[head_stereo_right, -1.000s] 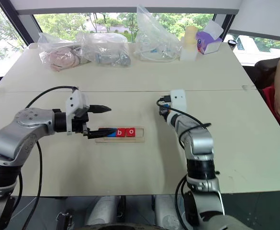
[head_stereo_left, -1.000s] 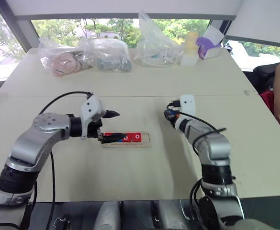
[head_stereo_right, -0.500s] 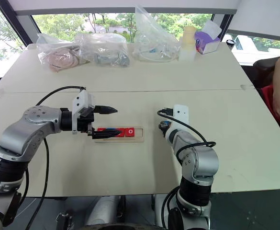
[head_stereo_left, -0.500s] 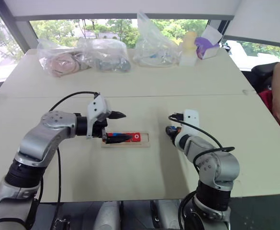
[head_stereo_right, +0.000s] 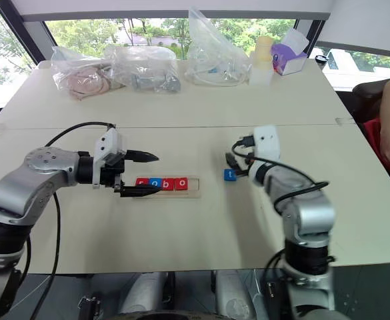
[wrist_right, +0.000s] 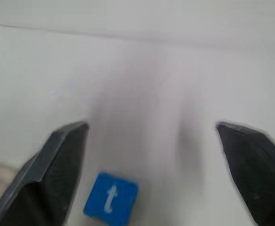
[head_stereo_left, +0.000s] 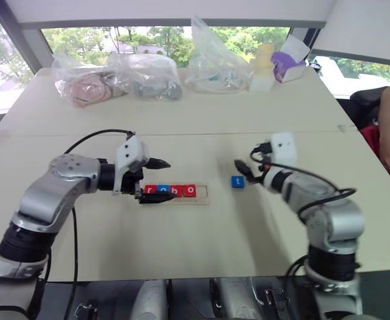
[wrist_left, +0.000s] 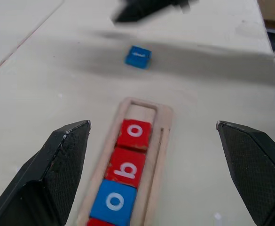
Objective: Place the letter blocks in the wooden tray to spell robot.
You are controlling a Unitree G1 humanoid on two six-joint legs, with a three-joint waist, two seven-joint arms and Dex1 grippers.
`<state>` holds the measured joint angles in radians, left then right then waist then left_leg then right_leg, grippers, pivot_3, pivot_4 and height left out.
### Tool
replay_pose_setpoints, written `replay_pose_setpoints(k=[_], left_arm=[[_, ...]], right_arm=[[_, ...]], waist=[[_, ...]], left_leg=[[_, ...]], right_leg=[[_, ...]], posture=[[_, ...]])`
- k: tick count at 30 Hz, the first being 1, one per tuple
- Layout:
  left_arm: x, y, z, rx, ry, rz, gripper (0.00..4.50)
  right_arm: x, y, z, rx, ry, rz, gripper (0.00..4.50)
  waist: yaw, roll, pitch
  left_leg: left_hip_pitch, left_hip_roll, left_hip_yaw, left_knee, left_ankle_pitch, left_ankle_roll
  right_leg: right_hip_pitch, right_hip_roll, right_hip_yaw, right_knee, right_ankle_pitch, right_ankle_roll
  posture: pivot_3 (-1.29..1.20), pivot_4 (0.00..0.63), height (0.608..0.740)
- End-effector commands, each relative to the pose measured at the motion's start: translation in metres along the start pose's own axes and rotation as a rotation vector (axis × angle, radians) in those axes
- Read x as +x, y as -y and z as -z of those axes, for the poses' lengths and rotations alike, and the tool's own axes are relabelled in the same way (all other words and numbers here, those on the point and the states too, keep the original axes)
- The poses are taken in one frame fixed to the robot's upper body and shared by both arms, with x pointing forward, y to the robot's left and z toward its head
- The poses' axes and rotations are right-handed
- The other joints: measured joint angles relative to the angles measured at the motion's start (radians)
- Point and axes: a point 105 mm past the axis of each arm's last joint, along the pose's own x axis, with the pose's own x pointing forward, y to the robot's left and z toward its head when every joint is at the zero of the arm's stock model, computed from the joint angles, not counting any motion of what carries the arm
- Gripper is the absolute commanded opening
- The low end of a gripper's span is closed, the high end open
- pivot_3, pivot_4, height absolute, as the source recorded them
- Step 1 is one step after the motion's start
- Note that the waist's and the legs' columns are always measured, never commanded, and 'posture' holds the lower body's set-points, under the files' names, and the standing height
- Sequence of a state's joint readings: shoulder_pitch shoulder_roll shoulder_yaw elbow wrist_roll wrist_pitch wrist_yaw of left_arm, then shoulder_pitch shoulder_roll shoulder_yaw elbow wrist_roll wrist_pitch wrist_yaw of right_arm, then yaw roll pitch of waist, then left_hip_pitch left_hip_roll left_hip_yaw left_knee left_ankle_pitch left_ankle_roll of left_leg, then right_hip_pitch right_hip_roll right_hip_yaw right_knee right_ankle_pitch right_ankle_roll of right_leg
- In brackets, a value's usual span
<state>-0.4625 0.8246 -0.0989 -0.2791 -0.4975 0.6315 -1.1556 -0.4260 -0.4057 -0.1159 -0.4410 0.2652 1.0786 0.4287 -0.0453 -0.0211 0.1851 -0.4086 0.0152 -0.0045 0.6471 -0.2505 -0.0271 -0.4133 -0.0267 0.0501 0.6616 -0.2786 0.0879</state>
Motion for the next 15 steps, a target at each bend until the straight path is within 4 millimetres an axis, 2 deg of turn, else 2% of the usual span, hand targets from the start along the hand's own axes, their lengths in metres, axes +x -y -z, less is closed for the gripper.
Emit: replay_pose_setpoints(k=[1, 4, 9, 15], left_arm=[[-0.009, 0.016, -0.011, 0.055, -0.016, 0.091, 4.5], [-0.015, 0.025, -0.006, 0.101, -0.094, 0.144, 4.5], [-0.022, 0.023, -0.012, 0.129, -0.114, 0.149, 4.5], [-0.024, 0.017, -0.01, 0.112, -0.114, 0.088, 4.5]], right_arm=[[-0.011, -0.022, 0.001, -0.139, 0.037, -0.396, 4.44], [-0.019, -0.011, 0.009, -0.213, 0.012, -0.552, 4.44], [-0.018, 0.0, 0.047, -0.402, -0.166, -0.731, 4.44], [0.011, 0.01, 0.052, -0.51, -0.149, -0.736, 4.44]], waist=[[0.0, 0.0, 0.0], [-0.001, 0.0, 0.0], [0.002, 0.0, 0.001], [-0.001, -0.001, 0.001]], left_leg=[[0.0, 0.0, 0.0, 0.0, 0.0, 0.001], [0.0, 0.0, 0.0, -0.001, -0.001, 0.001], [0.001, 0.001, 0.001, 0.003, -0.001, 0.001], [0.001, 0.001, 0.002, 0.003, -0.001, 0.001]], right_leg=[[0.0, 0.001, 0.0, 0.0, 0.0, 0.0], [0.0, 0.002, 0.0, 0.0, 0.0, 0.0], [0.001, 0.001, 0.0, 0.0, 0.0, 0.0], [0.001, 0.001, 0.001, 0.001, 0.0, 0.0]], posture=[[0.0, 0.15, 0.735], [0.0, 0.15, 0.735], [0.0, 0.15, 0.735], [0.0, 0.15, 0.735]])
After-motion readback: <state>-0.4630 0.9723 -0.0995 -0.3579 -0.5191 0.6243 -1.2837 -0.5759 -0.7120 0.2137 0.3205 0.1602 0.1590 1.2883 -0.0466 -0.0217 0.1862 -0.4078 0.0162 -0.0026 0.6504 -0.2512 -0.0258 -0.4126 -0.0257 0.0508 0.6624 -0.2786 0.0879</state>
